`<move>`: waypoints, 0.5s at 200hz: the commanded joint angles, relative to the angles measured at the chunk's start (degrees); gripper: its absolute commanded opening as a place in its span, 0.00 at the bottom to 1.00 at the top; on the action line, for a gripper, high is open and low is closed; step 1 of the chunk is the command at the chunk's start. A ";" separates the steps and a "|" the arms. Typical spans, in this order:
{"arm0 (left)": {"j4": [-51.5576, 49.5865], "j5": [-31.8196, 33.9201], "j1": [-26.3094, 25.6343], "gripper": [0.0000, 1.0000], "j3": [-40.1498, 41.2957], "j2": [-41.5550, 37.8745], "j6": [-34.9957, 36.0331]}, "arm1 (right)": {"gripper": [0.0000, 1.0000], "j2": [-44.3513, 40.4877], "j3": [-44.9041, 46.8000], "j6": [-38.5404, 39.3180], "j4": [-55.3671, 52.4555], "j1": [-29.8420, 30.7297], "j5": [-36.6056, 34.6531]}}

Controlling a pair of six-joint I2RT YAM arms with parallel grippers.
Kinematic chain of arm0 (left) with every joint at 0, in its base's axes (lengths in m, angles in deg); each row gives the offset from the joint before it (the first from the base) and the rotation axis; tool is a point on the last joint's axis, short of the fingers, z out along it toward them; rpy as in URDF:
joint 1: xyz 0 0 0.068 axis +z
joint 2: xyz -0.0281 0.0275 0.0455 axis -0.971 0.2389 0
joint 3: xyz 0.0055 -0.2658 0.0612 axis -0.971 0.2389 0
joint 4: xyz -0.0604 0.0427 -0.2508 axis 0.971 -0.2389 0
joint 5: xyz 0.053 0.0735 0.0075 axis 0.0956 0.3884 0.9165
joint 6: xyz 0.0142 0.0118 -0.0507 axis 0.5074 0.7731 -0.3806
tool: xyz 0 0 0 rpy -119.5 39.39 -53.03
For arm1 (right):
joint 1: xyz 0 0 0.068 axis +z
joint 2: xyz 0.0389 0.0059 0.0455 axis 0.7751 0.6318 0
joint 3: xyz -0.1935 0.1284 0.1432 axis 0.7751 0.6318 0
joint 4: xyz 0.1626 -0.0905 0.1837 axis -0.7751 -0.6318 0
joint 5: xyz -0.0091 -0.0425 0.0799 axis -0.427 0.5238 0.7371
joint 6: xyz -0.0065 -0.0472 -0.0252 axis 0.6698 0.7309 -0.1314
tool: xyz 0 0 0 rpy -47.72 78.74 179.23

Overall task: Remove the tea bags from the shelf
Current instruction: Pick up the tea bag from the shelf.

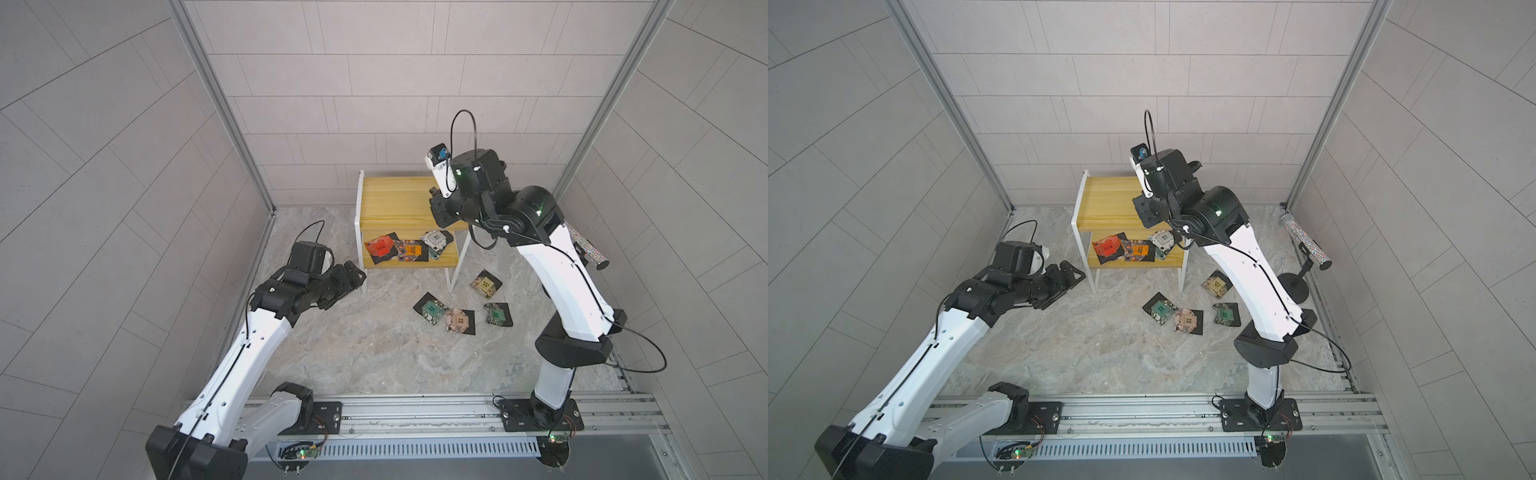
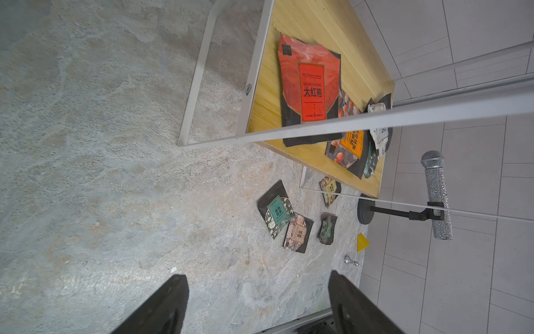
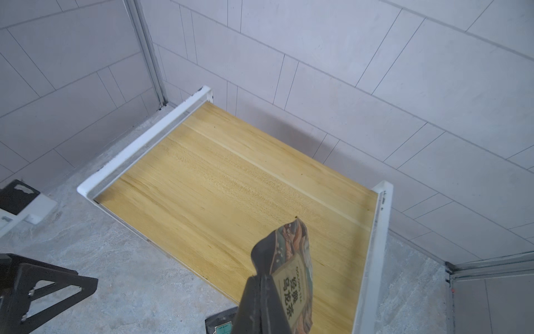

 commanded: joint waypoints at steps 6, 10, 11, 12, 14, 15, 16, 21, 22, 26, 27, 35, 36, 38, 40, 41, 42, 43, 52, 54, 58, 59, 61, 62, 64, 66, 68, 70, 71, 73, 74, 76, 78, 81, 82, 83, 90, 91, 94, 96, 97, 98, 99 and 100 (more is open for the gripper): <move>1.07 0.13 0.21 0.84 0.79 0.42 0.58 | 0.00 -4.42 2.22 2.20 1.43 0.10 -4.96; 1.10 0.13 0.20 0.84 0.78 0.50 0.58 | 0.00 -5.04 2.62 2.45 1.61 0.10 -5.41; 1.10 0.09 0.16 0.84 0.79 0.52 0.58 | 0.00 -5.18 2.72 2.48 1.64 0.10 -5.51; 1.10 0.11 0.19 0.84 0.75 0.53 0.58 | 0.00 -5.34 2.81 2.58 1.70 0.10 -5.65; 1.10 0.17 0.21 0.84 0.78 0.61 0.64 | 0.00 -5.68 3.05 2.66 1.75 0.10 -5.86; 1.06 0.15 0.21 0.84 0.79 0.62 0.65 | 0.00 -5.81 3.15 2.71 1.80 0.10 -6.00; 1.08 0.14 0.21 0.84 0.75 0.63 0.66 | 0.00 -5.92 3.20 2.74 1.82 0.10 -6.11; 1.10 0.13 0.17 0.84 0.78 0.71 0.71 | 0.00 -6.67 3.74 3.04 1.98 0.10 -6.81; 1.06 0.13 0.19 0.84 0.75 0.72 0.73 | 0.00 -6.75 3.80 3.13 2.00 0.10 -6.96; 1.10 0.11 0.21 0.84 0.83 0.72 0.80 | 0.00 -7.31 4.26 3.20 2.02 0.10 -7.55; 1.10 0.12 0.21 0.84 0.86 0.72 0.77 | 0.00 -7.46 4.37 3.29 2.07 0.06 -7.68; 1.07 0.13 0.21 0.84 0.97 0.79 0.84 | 0.00 -8.61 5.53 3.72 2.35 -0.12 -8.67; 1.09 0.18 0.21 0.84 0.97 0.76 0.84 | 0.00 -8.73 5.71 3.77 2.36 -0.14 -8.73; 1.08 0.23 0.21 0.84 0.97 0.75 0.84 | 0.00 -9.10 6.11 3.83 2.48 -0.16 -9.01; 1.10 0.27 0.21 0.84 0.97 0.75 0.84 | 0.00 -9.39 6.41 3.83 2.54 -0.23 -9.21; 1.10 0.29 0.21 0.84 1.02 0.78 0.89 | 0.00 -9.56 6.68 3.87 2.59 -0.28 -9.34; 1.10 0.30 0.21 0.84 1.04 0.79 0.91 | 0.00 -9.68 6.90 3.85 2.61 -0.36 -9.45; 1.10 0.30 0.21 0.84 1.05 0.80 0.92 | 0.00 -9.88 7.10 3.88 2.67 -0.44 -9.51; 1.10 0.48 0.21 0.84 1.12 0.80 1.01 | 0.00 -11.28 8.99 3.85 3.02 -1.15 -9.91; 1.06 0.46 0.17 0.84 1.14 0.76 1.08 | 0.00 -11.59 9.41 3.83 3.11 -1.35 -10.05; 1.07 0.53 0.21 0.84 1.21 0.84 1.17 | 0.00 -12.21 10.24 3.83 3.16 -1.80 -10.16; 1.09 0.51 0.21 0.84 1.18 0.82 1.18 | 0.00 -12.37 10.48 3.82 3.21 -1.95 -10.26; 1.10 0.53 0.21 0.84 1.20 0.83 1.26 | 0.00 -12.69 10.88 3.76 3.24 -2.24 -10.38; 1.10 0.51 0.21 0.84 1.22 0.82 1.31 | 0.00 -12.75 11.11 3.70 3.29 -2.30 -10.41; 1.10 0.58 0.15 0.84 1.27 0.88 1.35 | 0.00 -13.14 11.52 3.60 3.33 -2.65 -10.50; 1.08 0.64 0.17 0.84 1.31 0.87 1.43 | 0.00 -13.60 12.21 3.42 3.39 -3.12 -10.57; 1.10 0.59 0.16 0.84 1.32 0.89 1.45 | 0.00 -13.77 12.39 3.36 3.41 -3.27 -10.55; 1.04 0.62 0.20 0.84 1.32 0.89 1.50 | 0.00 -14.12 12.92 3.27 3.43 -3.56 -10.58; 1.07 0.60 0.21 0.84 1.37 0.89 1.52 | 0.00 -14.29 13.14 3.20 3.47 -3.75 -10.60; 1.10 0.64 0.21 0.84 1.38 0.85 1.54 | 0.00 -14.58 13.61 3.10 3.57 -4.11 -10.55; 1.06 0.65 0.21 0.84 1.39 0.87 1.54 | 0.00 -14.74 13.97 3.11 3.63 -4.29 -10.54; 1.14 0.61 0.19 0.84 1.41 0.93 1.54 | 0.00 -15.09 14.46 2.85 3.75 -4.65 -10.47; 1.11 0.67 0.19 0.84 1.45 0.86 1.54 | 0.00 -15.26 14.70 2.81 3.81 -4.82 -10.46; 1.06 0.74 0.18 0.84 1.47 0.96 1.62 | 0.00 -15.96 15.86 2.52 3.95 -5.66 -10.25; 1.08 0.74 0.19 0.84 1.53 0.97 1.63 | 0.00 -16.14 16.23 2.51 4.04 -5.85 -10.22; 1.09 0.75 0.16 0.84 1.51 0.98 1.63 | 0.00 -16.31 16.56 2.47 4.13 -6.04 -10.20; 1.10 0.86 0.20 0.84 1.66 0.98 1.80 | 0.00 -17.63 18.93 2.04 4.75 -7.61 -9.79; 1.10 0.89 0.21 0.84 1.66 0.98 1.87 | 0.00 -17.85 19.31 1.92 4.79 -7.89 -9.72; 1.10 0.94 0.19 0.84 1.75 0.98 1.94 | 0.00 -18.42 20.40 1.71 5.17 -8.57 -9.47; 1.10 0.97 0.21 0.84 1.78 1.03 1.97 | 0.00 -18.80 21.21 1.65 5.47 -9.14 -9.28; 1.10 0.99 0.21 0.84 1.82 1.05 2.02 | 0.00 -18.96 21.50 1.55 5.55 -9.40 -9.16; 1.10 0.96 0.17 0.84 1.83 1.06 2.05 | 0.00 -19.18 21.96 1.54 5.68 -9.62 -9.06; 1.10 0.99 0.15 0.84 1.84 1.07 2.06 | 0.00 -19.33 22.36 1.45 5.79 -9.90 -8.92; 1.10 0.95 0.18 0.84 1.85 1.07 2.07 | 0.00 -19.53 22.70 1.37 5.93 -10.13 -8.89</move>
